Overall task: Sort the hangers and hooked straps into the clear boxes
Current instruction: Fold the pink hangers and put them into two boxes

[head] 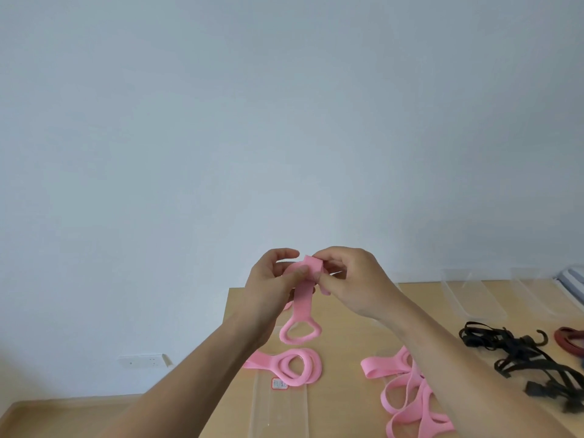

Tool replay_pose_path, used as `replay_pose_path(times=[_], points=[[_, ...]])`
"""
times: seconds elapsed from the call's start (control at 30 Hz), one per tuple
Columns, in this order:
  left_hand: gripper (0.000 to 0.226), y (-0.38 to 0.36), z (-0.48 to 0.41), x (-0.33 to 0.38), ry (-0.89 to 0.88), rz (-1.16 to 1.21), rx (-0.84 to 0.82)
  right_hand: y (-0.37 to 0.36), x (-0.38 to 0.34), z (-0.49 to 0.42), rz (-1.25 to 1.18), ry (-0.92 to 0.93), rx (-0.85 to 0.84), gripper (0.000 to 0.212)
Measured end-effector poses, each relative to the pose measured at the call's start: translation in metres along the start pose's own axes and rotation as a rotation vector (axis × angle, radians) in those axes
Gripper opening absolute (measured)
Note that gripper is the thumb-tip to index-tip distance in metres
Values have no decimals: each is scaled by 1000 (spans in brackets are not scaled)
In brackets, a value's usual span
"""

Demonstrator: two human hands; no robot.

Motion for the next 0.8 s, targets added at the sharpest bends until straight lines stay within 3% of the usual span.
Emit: replay_pose_path(times=[0.13,0.33,0.57,0.67,0.8], points=[[45,7,0,-7,48,-45,25,2,4,-1,-78,-29,98,15],[28,7,1,-13,91,6,4,3,0,1,-23,85,194,15],[39,4,1,-13,141,115,-37,3,-10,9,100,327,265,20],[43,6,1,-14,131,122,-33,1,-6,9,152,299,213,20],[52,8,3,-15,91,82,-49,2,7,2,73,112,171,13]])
Point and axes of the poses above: each hand's wrist, its own z-axis away from the middle knuckle, its own y-axis out of the back of the hand, x = y × z, the point moved 7 cm from there along -z, towards the middle knuckle, and after that the axes turned 5 degrees about -y, right-handed, at the moved point
